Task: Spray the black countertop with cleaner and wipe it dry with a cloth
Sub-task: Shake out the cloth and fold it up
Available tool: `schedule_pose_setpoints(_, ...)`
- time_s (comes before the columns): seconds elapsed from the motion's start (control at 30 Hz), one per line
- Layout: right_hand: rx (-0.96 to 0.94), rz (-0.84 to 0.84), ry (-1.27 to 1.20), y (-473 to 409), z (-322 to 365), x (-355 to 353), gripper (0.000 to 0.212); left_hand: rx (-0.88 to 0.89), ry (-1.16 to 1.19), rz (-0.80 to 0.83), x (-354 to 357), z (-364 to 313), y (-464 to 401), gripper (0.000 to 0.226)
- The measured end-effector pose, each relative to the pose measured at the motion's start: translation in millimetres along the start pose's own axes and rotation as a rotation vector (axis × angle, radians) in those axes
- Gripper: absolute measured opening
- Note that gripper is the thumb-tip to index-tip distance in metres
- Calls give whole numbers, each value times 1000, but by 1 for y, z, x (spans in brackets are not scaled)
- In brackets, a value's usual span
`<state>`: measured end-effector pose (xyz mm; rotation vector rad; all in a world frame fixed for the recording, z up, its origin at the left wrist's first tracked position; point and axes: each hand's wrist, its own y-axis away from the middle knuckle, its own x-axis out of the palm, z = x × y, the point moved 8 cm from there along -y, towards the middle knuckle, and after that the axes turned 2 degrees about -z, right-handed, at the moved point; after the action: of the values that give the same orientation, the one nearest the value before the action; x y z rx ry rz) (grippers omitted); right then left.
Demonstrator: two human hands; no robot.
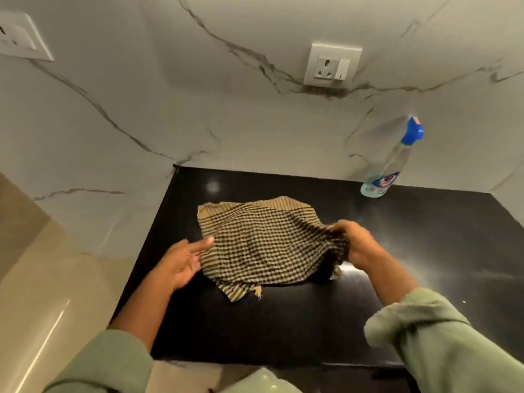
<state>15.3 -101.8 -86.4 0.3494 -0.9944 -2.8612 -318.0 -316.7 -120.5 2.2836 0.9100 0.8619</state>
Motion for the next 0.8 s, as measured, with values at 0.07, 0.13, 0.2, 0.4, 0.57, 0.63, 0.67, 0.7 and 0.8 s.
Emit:
schedule_pose_setpoints(0.07,-1,-19,41,-1,-23,1,14,0,-133,-68,-9,17,-5,113)
schedule_pose_setpoints(0.13,-24,-88,65,-4,-34,-6,15,63,-469,-190,-20,20,-8,111)
schedule_pose_setpoints(0.2,-40,-146,101,-13,-40,-14,16,86,-780,-297,-23,21,-3,99)
schedule_pose_setpoints(0.4,-6,-200,191,-38,-42,-28,21,-19,-378,-247,-4,28,-1,11)
schedule_pose_setpoints(0.57,-61,-210,55,-20,0,-35,18,98,118,-52,4,-35,4,7)
schedule_pose_setpoints(0.63,-108,-156,-46,-10,23,-30,16,152,89,-17,5,-66,12,6)
schedule_pose_setpoints(0.67,-116,-121,-113,-5,35,-28,17,169,68,-2,8,-81,19,7)
schedule_pose_setpoints(0.7,-114,-86,-188,-2,45,-25,16,184,52,9,12,-94,26,10)
schedule_pose_setpoints(0.8,-34,23,-309,13,71,-14,12,185,-75,33,30,-127,48,26)
